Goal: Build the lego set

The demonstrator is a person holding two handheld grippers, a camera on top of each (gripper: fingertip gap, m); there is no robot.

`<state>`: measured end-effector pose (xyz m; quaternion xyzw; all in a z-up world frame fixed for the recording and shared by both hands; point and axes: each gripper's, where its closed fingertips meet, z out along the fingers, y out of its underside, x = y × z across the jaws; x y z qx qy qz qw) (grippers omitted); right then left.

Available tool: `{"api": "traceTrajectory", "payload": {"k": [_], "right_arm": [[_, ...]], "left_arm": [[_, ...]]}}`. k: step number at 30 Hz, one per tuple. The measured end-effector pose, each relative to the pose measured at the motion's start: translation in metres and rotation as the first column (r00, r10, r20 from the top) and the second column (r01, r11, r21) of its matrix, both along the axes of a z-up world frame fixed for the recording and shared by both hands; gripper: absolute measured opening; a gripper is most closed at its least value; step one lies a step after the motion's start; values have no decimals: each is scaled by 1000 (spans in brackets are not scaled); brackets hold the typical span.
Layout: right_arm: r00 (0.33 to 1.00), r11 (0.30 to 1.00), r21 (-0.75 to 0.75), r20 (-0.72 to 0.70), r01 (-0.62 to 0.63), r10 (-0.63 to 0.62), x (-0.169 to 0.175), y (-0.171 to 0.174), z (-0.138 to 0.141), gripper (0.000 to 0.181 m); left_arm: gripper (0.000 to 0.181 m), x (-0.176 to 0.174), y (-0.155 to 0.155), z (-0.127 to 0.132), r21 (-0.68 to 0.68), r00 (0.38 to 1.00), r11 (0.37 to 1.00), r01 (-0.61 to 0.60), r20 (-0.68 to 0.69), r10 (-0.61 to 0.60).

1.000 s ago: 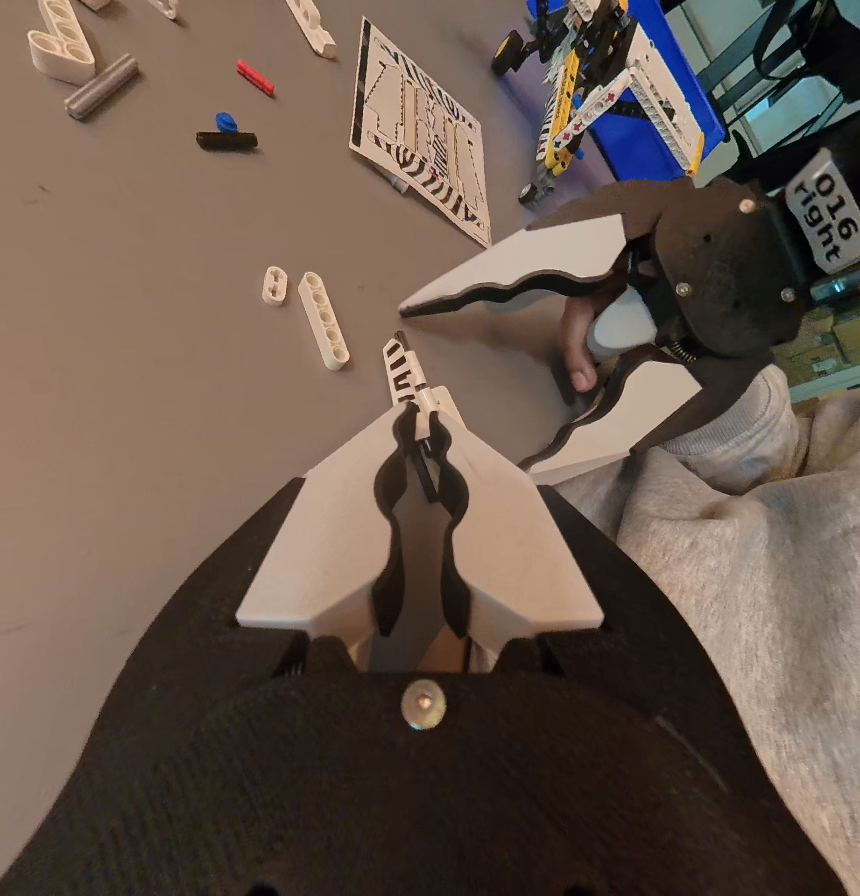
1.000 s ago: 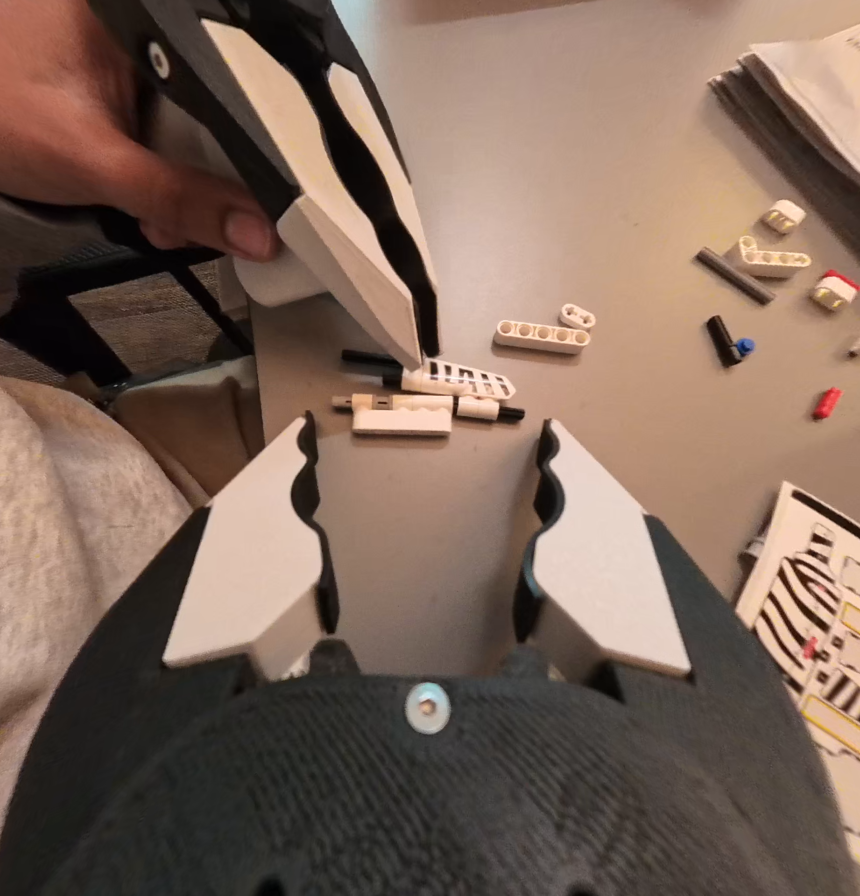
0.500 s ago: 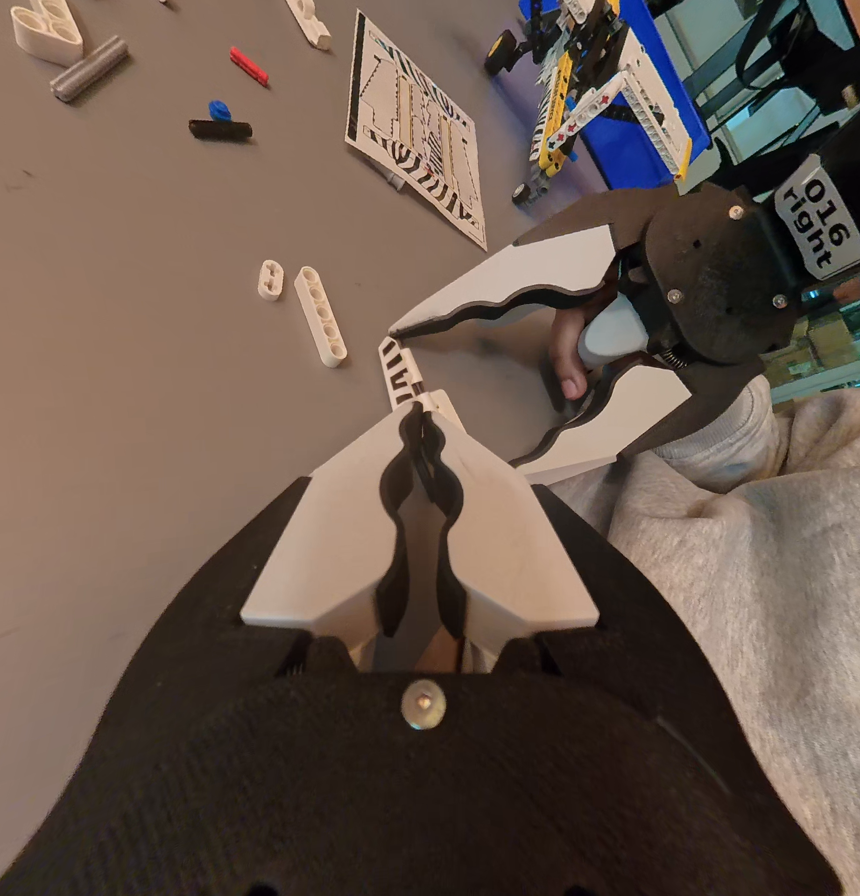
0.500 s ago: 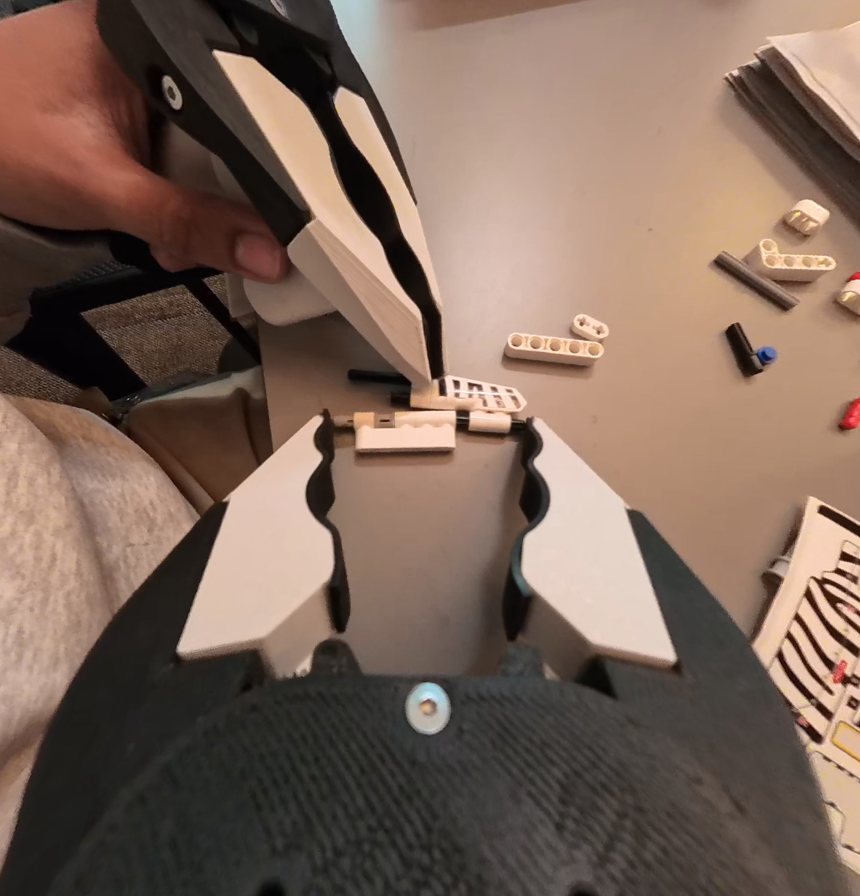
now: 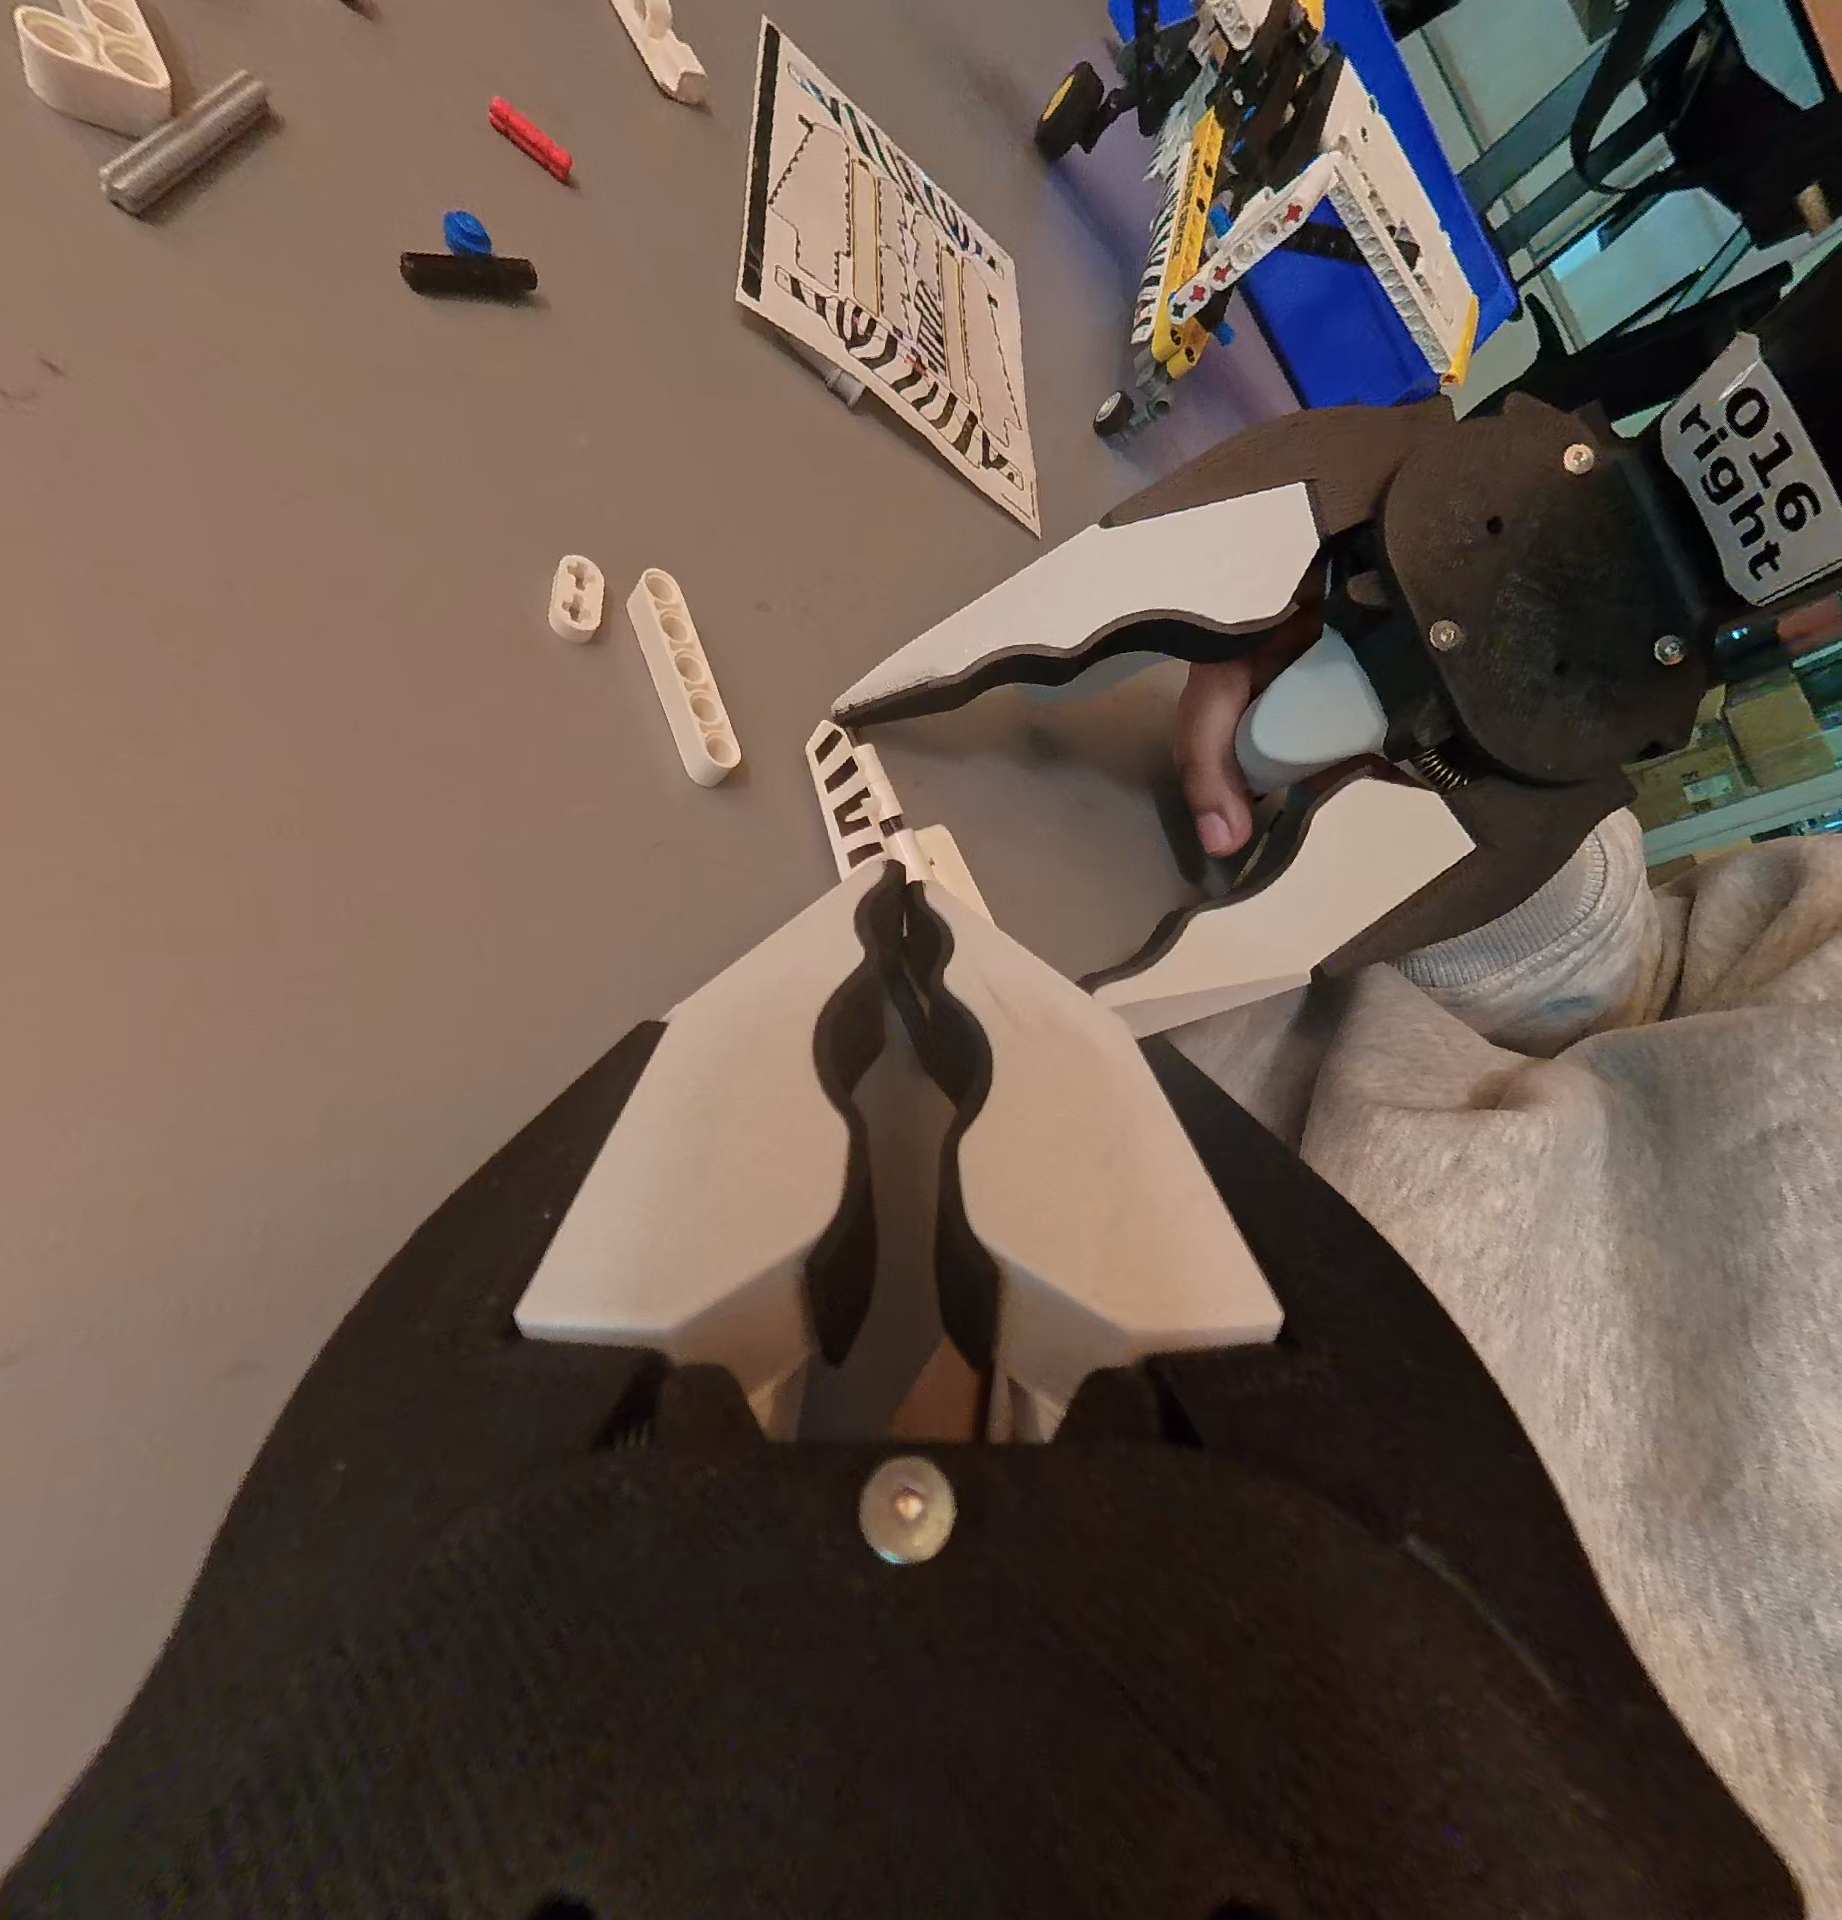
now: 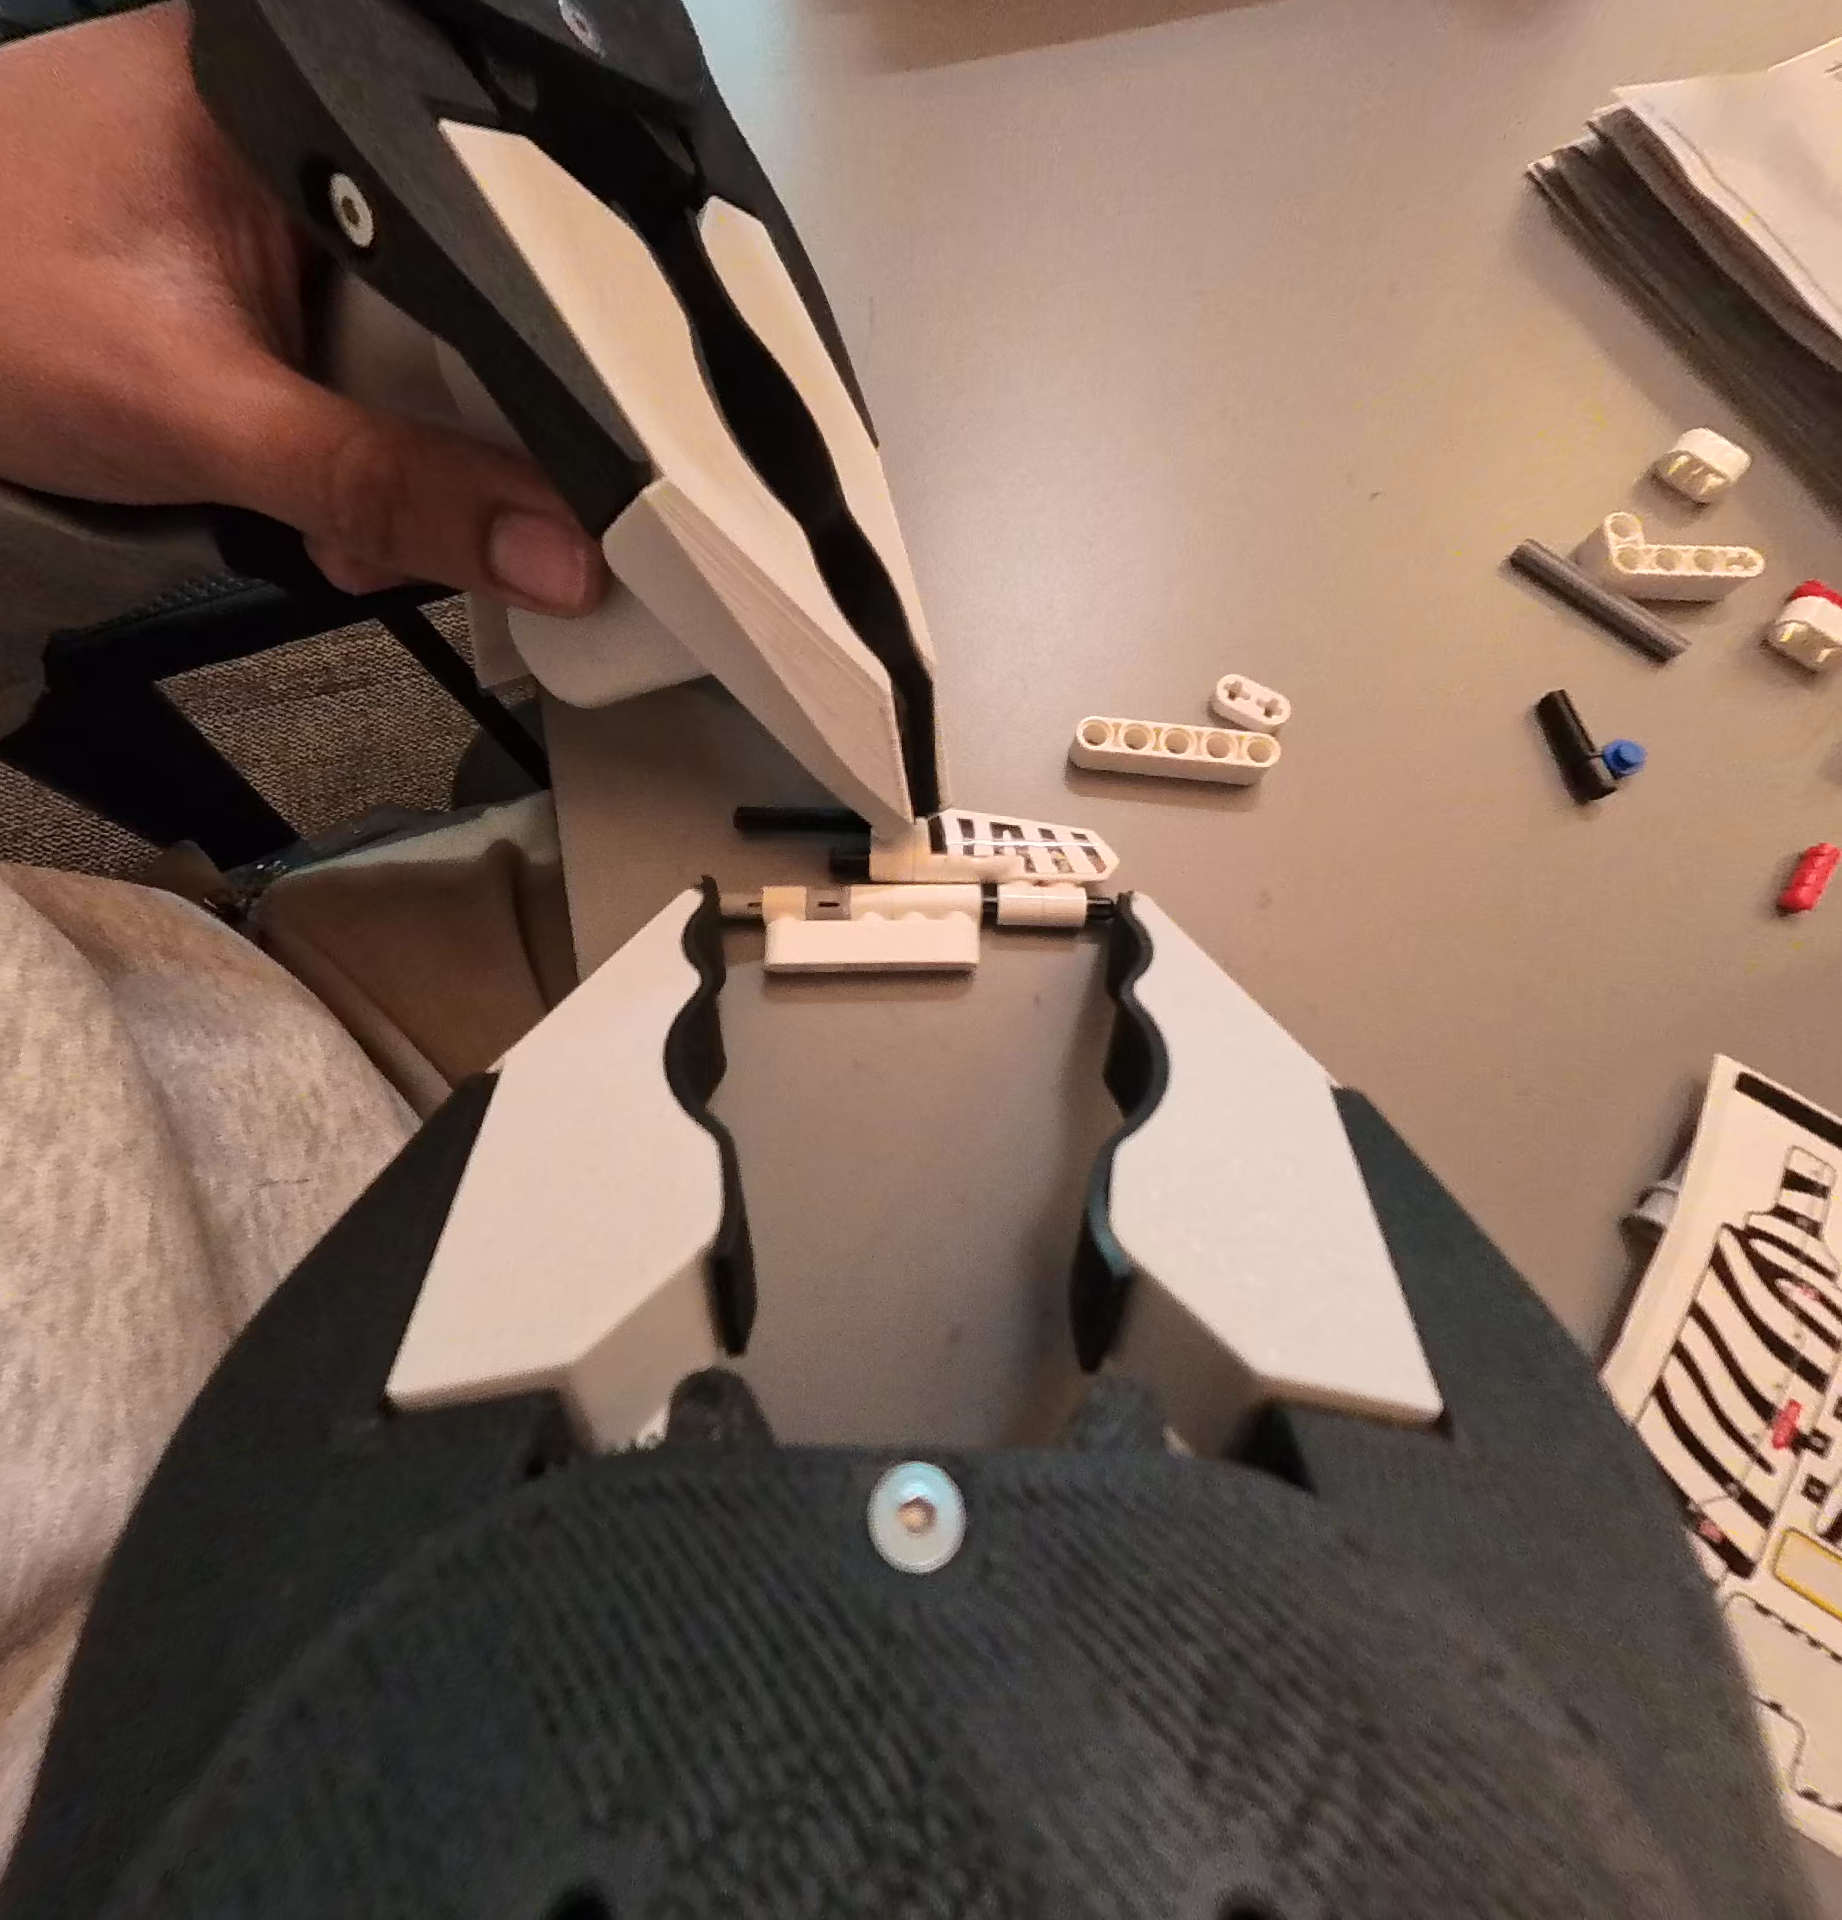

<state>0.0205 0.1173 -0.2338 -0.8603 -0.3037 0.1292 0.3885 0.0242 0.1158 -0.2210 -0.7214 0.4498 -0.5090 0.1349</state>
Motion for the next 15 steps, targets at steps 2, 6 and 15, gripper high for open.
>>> {"api": "traceTrajectory", "payload": {"k": [2, 6, 15], "right_arm": [[1000, 1000, -1, -1, 4, -4, 1, 0, 0, 73], [1000, 1000, -2, -3, 3, -3, 1, 1, 0, 70], [1000, 1000, -4, -7, -6, 6, 1, 1, 0, 65]], "left_arm": [[0, 0, 0, 0, -1, 1000, 1000, 0, 1, 0], [0, 0, 0, 0, -3, 1000, 1000, 0, 1, 0], [0, 0, 0, 0, -7, 1000, 1000, 0, 2, 0]]}}
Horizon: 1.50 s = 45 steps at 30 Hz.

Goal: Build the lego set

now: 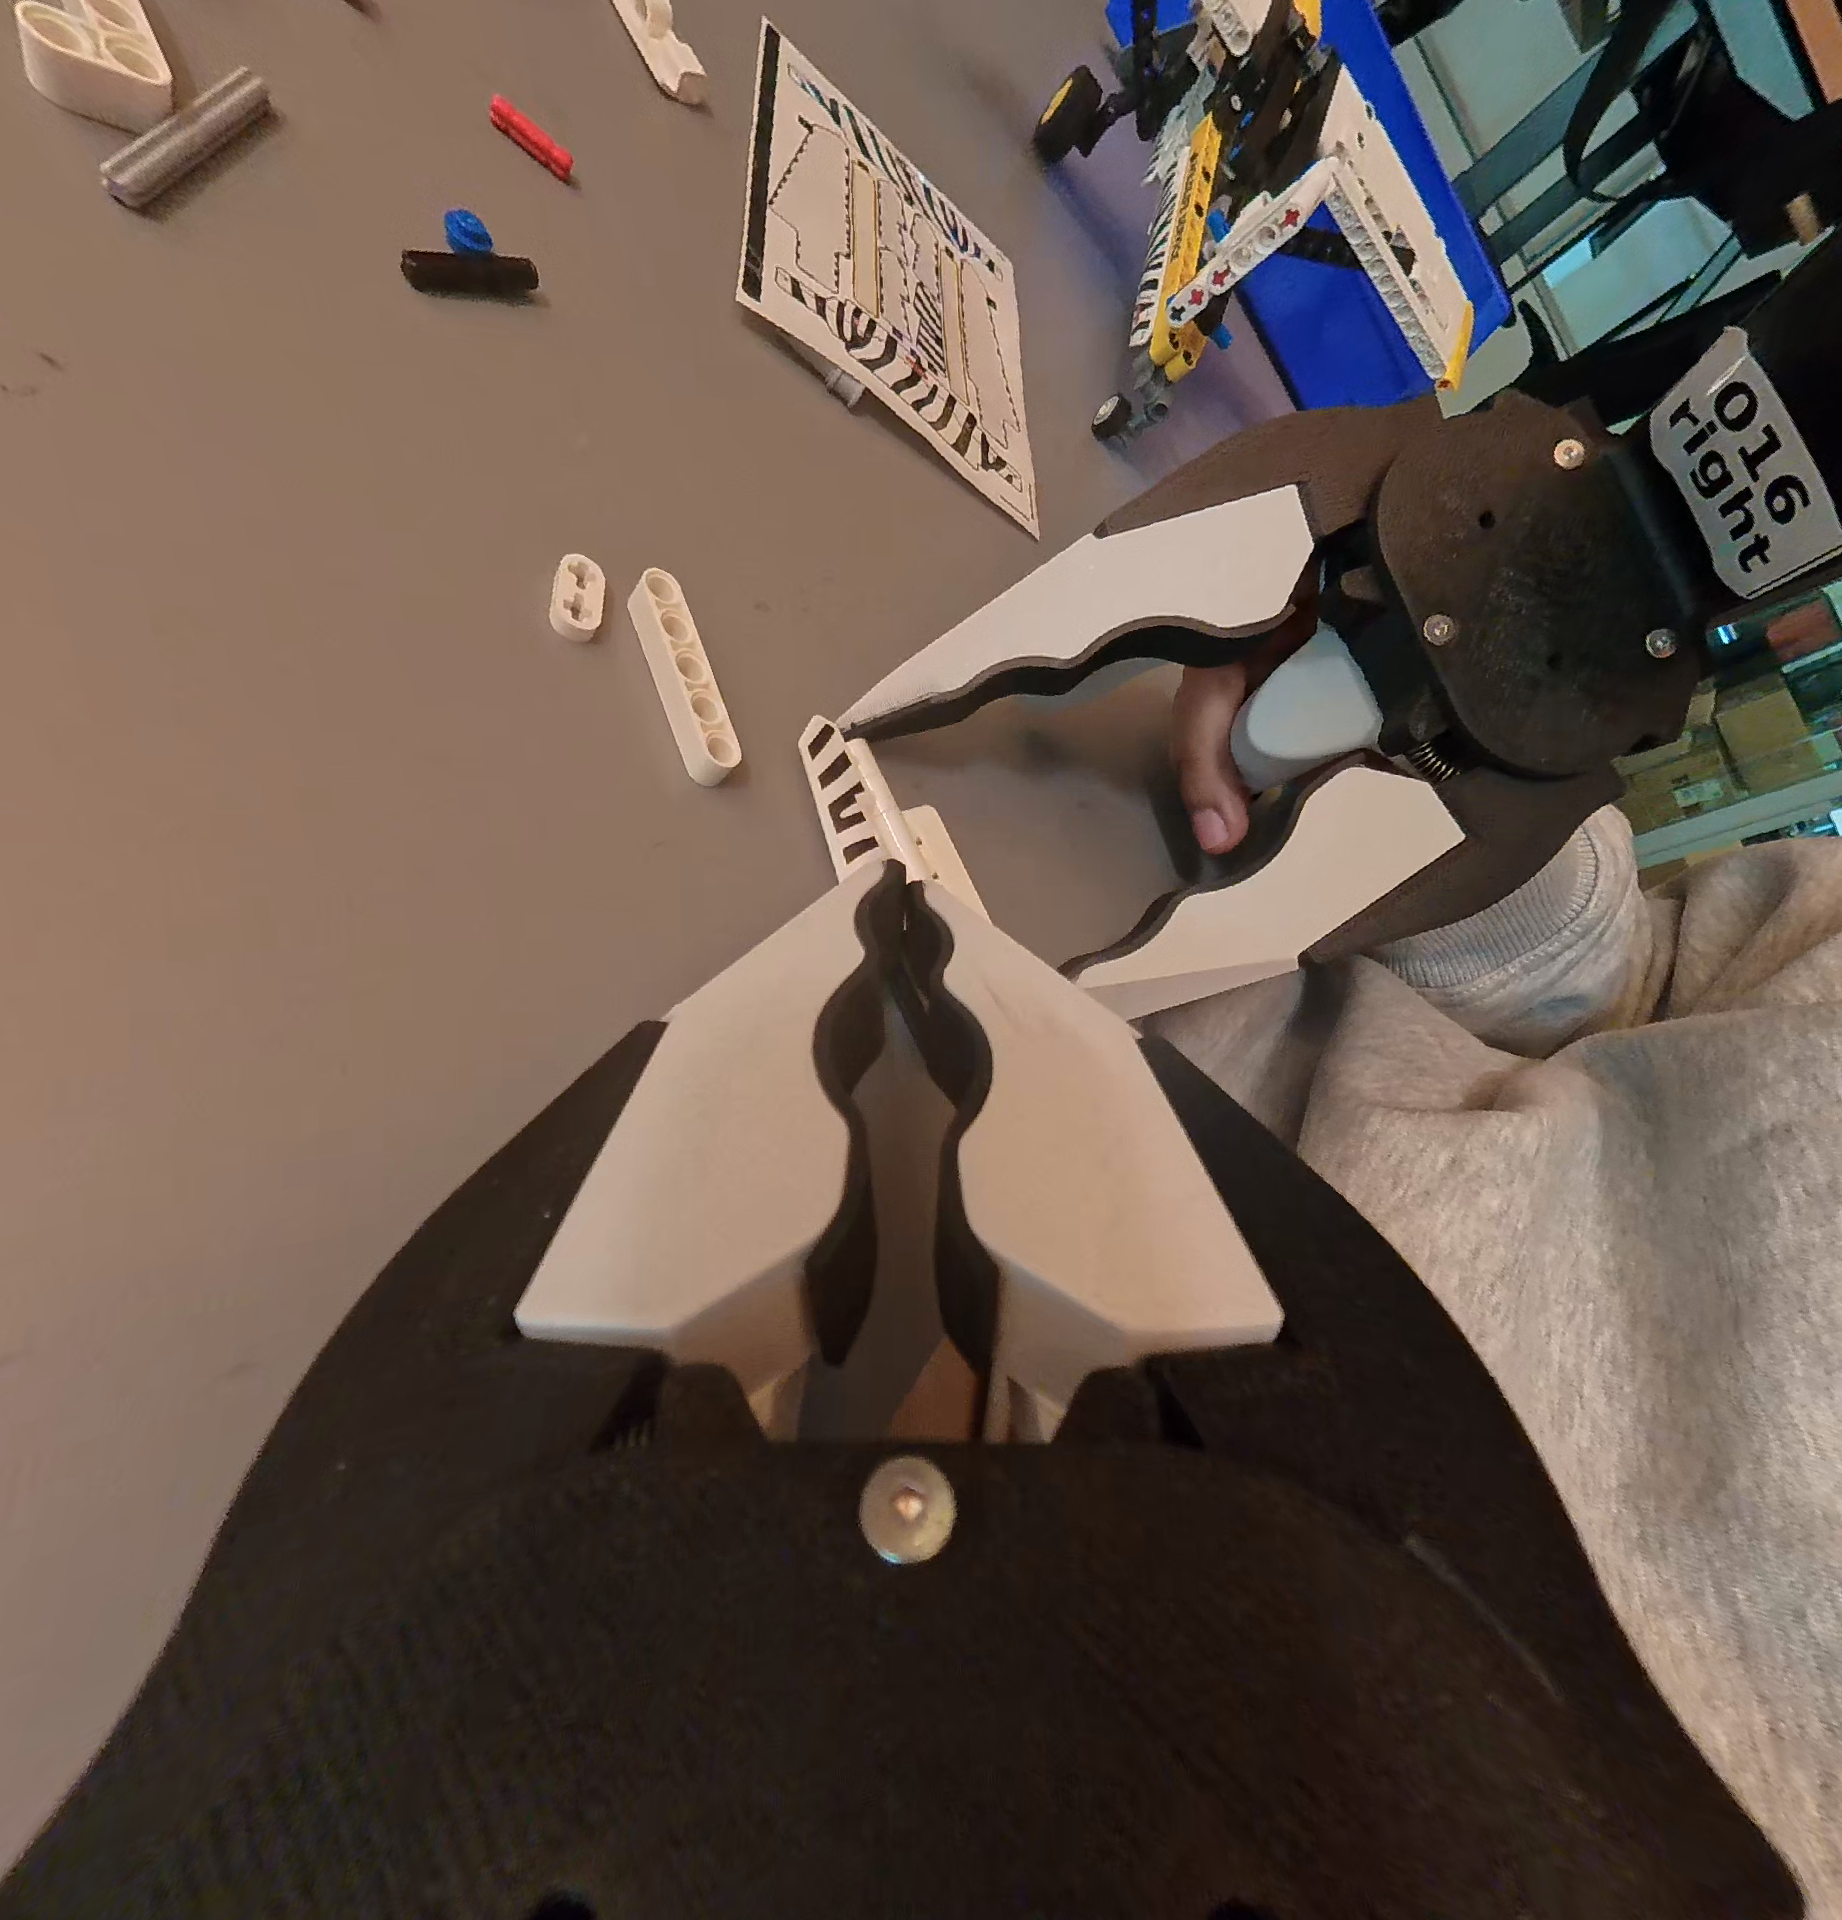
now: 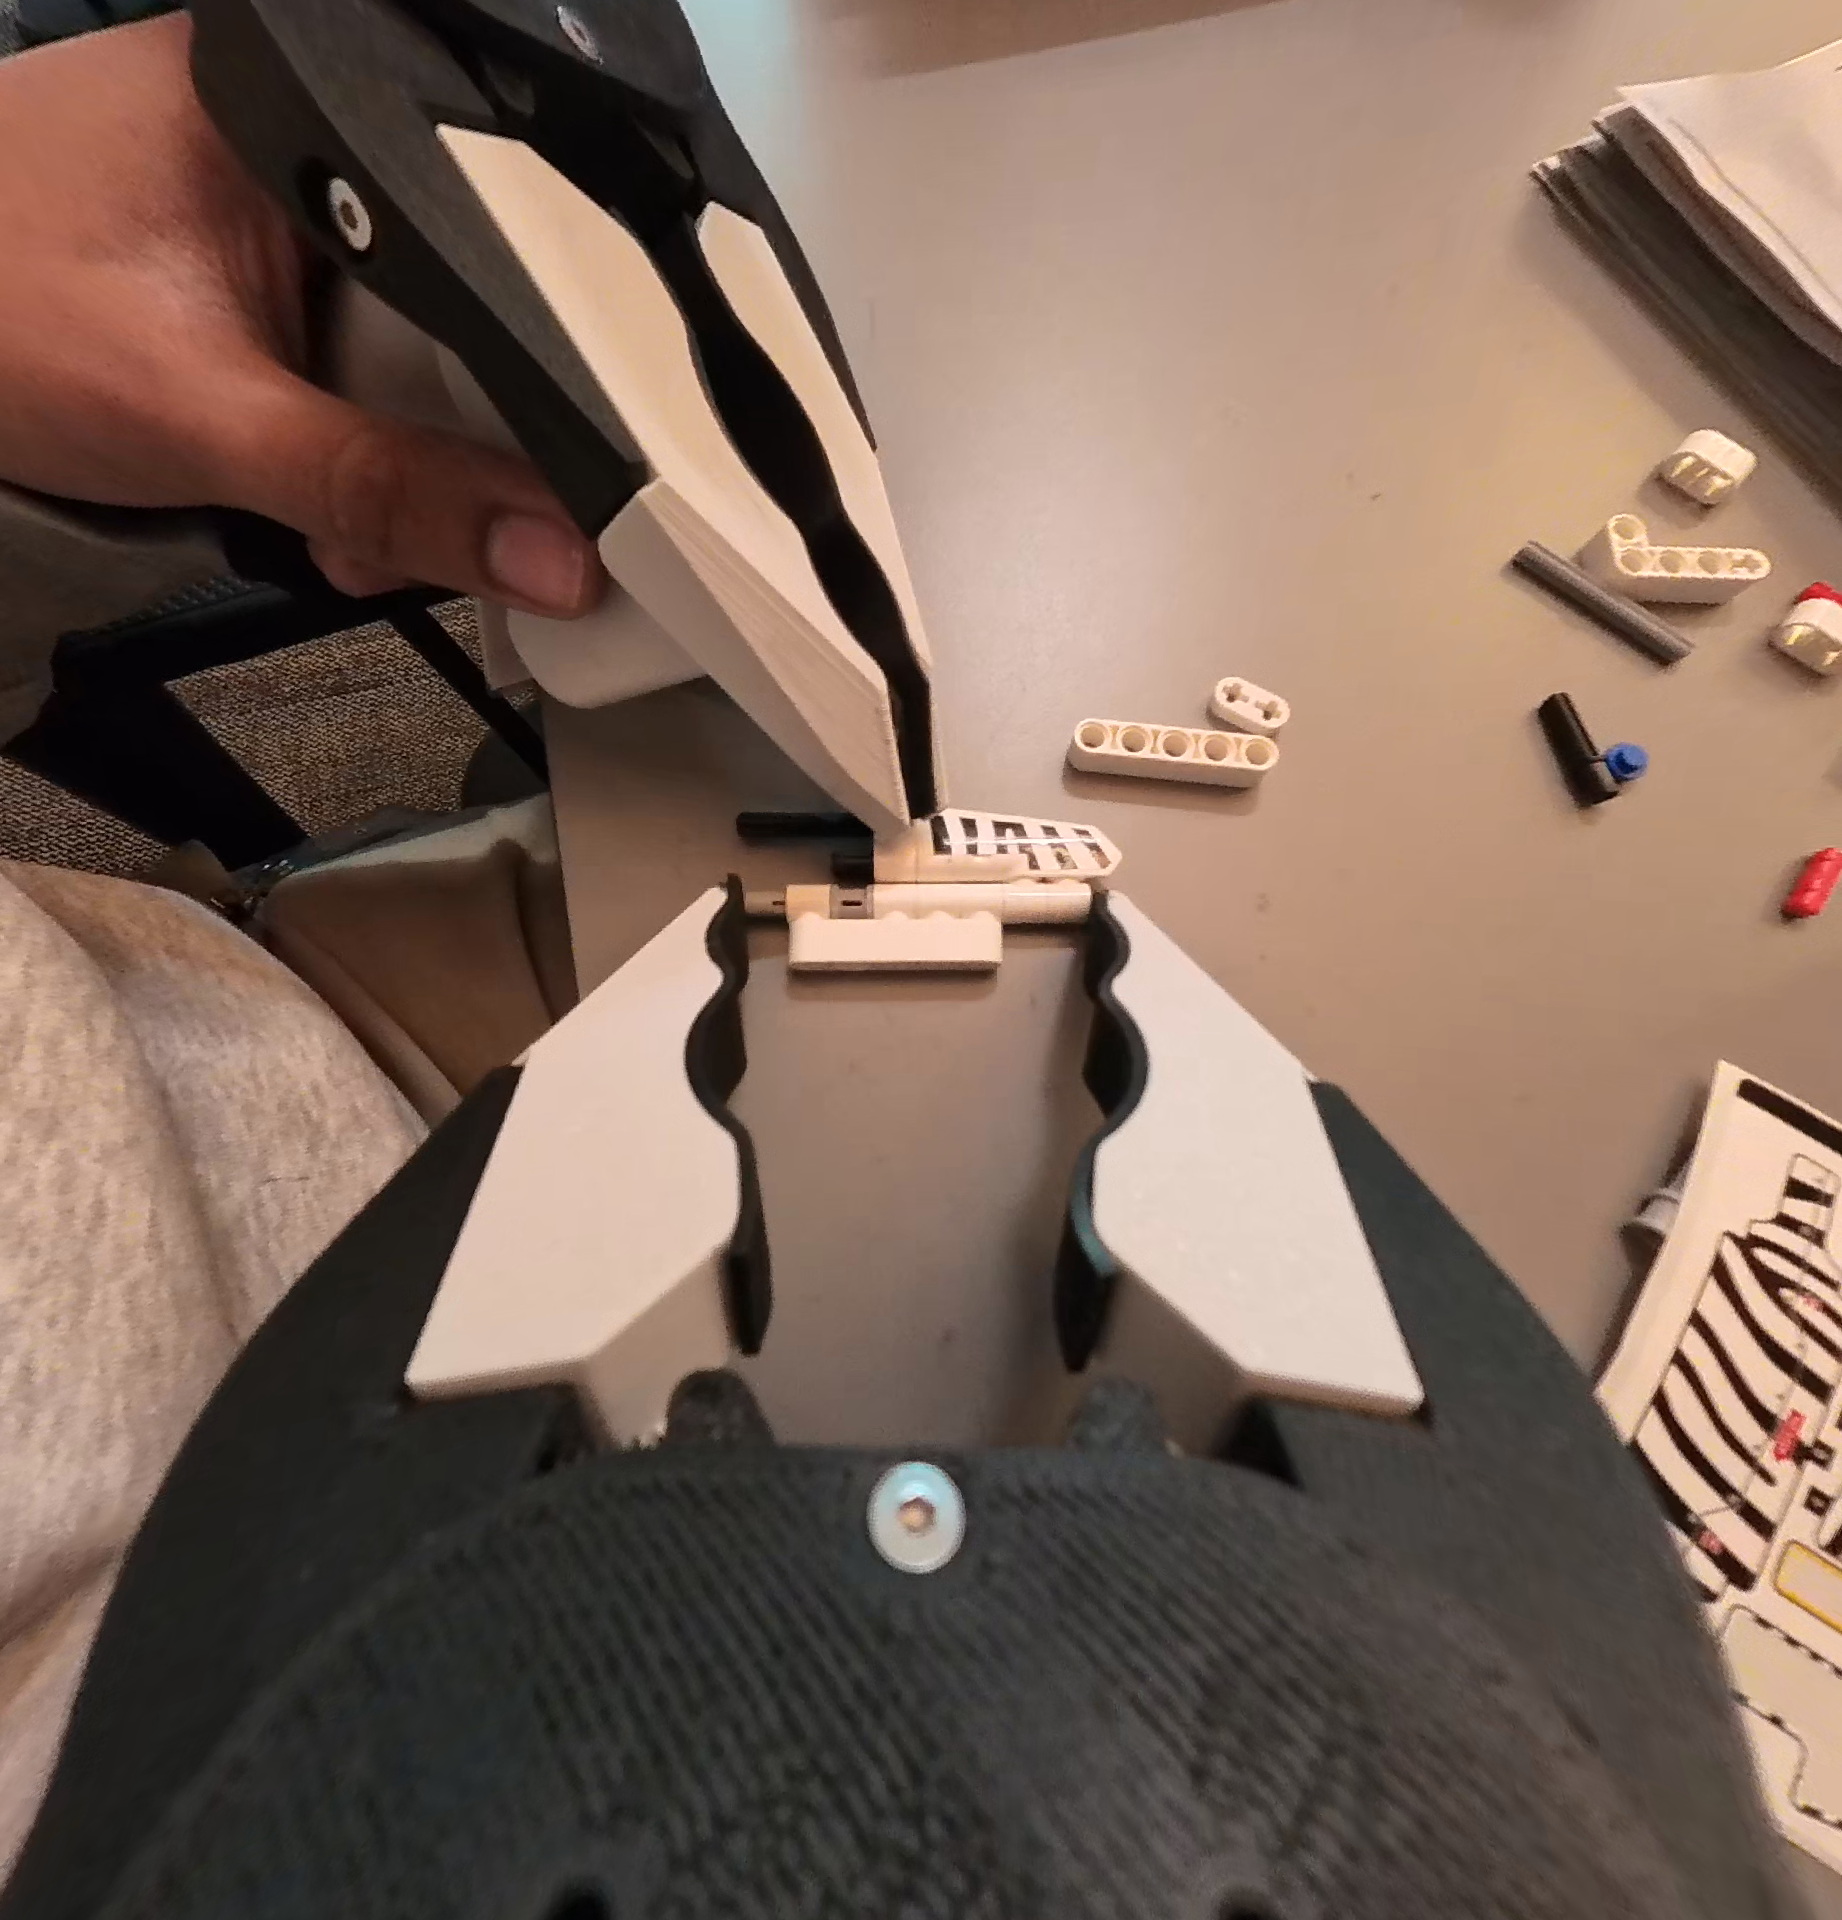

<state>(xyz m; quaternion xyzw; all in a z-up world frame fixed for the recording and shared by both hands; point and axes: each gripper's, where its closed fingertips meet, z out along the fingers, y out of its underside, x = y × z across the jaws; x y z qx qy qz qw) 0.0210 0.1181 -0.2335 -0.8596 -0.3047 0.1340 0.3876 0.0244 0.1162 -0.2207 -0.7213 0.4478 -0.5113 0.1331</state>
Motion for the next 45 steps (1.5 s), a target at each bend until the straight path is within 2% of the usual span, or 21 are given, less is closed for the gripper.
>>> {"api": "traceTrajectory", "payload": {"k": [16, 18, 22, 28, 37, 45], "right_arm": [[1000, 1000, 1, -1, -1, 1, 1, 1, 0, 65], [1000, 1000, 10, 7, 7, -7, 3, 2, 1, 73], [1000, 1000, 7, 8, 7, -7, 4, 2, 0, 75], [1000, 1000, 1, 0, -14, 14, 2, 0, 0, 65], [1000, 1000, 4, 3, -12, 12, 2, 0, 0, 65], [999, 998, 59, 47, 1, -4, 6, 2, 3, 65]], "left_arm": [[0, 1, -2, 0, -17, 1000, 1000, 8, 4, -8], [0, 1, -2, 1, -18, 1000, 1000, 8, 6, -8], [0, 1, -2, 1, -19, 1000, 1000, 10, 7, -10], [0, 1, -1, 1, -25, 1000, 1000, 12, 11, -11], [0, 1, -2, 2, -25, 1000, 1000, 15, 17, -15], [14, -1, 7, 10, -44, 997, 999, -26, 73, 29]]}}
